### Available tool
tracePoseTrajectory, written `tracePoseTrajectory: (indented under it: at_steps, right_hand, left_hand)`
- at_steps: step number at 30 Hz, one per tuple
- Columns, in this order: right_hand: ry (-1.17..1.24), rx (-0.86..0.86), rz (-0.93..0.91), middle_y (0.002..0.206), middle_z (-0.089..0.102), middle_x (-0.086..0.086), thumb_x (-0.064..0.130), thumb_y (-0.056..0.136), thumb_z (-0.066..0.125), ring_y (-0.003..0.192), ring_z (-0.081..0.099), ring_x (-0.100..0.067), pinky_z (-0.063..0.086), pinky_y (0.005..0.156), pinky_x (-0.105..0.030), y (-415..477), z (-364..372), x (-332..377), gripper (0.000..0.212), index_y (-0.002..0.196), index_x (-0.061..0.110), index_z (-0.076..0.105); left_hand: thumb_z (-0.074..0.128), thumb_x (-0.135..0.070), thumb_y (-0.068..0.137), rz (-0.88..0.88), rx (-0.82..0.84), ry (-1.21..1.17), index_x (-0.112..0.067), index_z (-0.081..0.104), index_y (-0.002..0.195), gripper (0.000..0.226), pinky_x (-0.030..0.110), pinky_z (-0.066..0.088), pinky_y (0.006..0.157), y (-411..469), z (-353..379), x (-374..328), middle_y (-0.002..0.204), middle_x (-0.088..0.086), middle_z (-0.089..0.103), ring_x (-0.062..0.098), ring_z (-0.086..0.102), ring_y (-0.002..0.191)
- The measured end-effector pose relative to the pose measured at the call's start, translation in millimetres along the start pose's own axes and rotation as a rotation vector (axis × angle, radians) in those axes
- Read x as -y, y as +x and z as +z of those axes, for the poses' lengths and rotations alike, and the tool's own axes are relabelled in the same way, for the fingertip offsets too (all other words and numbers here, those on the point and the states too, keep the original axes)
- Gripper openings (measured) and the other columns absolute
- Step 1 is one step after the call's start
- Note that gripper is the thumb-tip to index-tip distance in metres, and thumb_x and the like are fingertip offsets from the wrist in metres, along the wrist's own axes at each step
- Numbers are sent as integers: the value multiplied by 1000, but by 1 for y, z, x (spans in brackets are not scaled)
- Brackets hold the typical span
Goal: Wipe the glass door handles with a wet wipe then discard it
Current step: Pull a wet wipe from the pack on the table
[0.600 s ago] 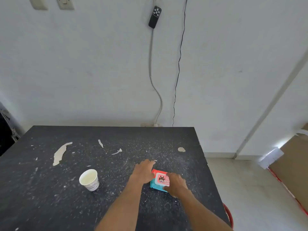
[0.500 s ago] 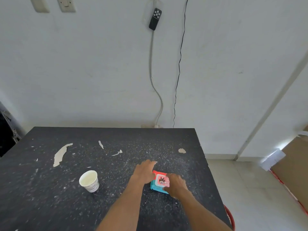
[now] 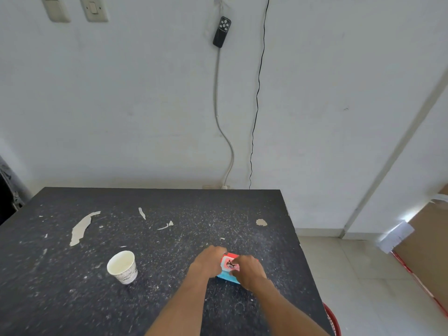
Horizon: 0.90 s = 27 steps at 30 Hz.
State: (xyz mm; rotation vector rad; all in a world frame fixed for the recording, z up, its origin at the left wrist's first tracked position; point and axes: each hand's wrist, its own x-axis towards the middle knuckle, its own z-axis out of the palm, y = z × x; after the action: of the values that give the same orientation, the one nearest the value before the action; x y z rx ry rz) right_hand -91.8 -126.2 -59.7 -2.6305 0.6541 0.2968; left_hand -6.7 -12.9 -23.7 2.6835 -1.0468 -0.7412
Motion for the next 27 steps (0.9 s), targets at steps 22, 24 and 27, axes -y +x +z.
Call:
tracePoseTrajectory:
  at_steps: [22, 24, 27]
  right_hand:
    - [49, -255, 169, 119, 61, 3, 27, 90, 66, 93, 62, -13, 54, 83, -20, 2, 6, -21, 31, 120, 19, 64]
    - [69, -248, 161, 119, 60, 4, 33, 87, 69, 95, 60, -13, 54, 85, -20, 2, 7, -20, 30, 116, 23, 68]
    - [96, -241, 113, 127, 56, 5, 36, 86, 70, 108, 56, -13, 49, 93, -25, 4, 11, -15, 26, 110, 26, 71]
  left_hand:
    - [65, -12, 94, -51, -13, -53, -28, 10, 158, 85, 33, 46, 106, 4, 12, -13, 148, 8, 46, 26, 53, 129]
    - [65, -11, 94, -60, -10, -52, -26, 7, 158, 88, 33, 46, 106, 4, 11, -13, 147, 10, 46, 26, 54, 128]
    - [65, -12, 94, -72, -10, -68, -17, 10, 157, 83, 35, 47, 106, 4, 8, -13, 143, 12, 50, 27, 55, 127]
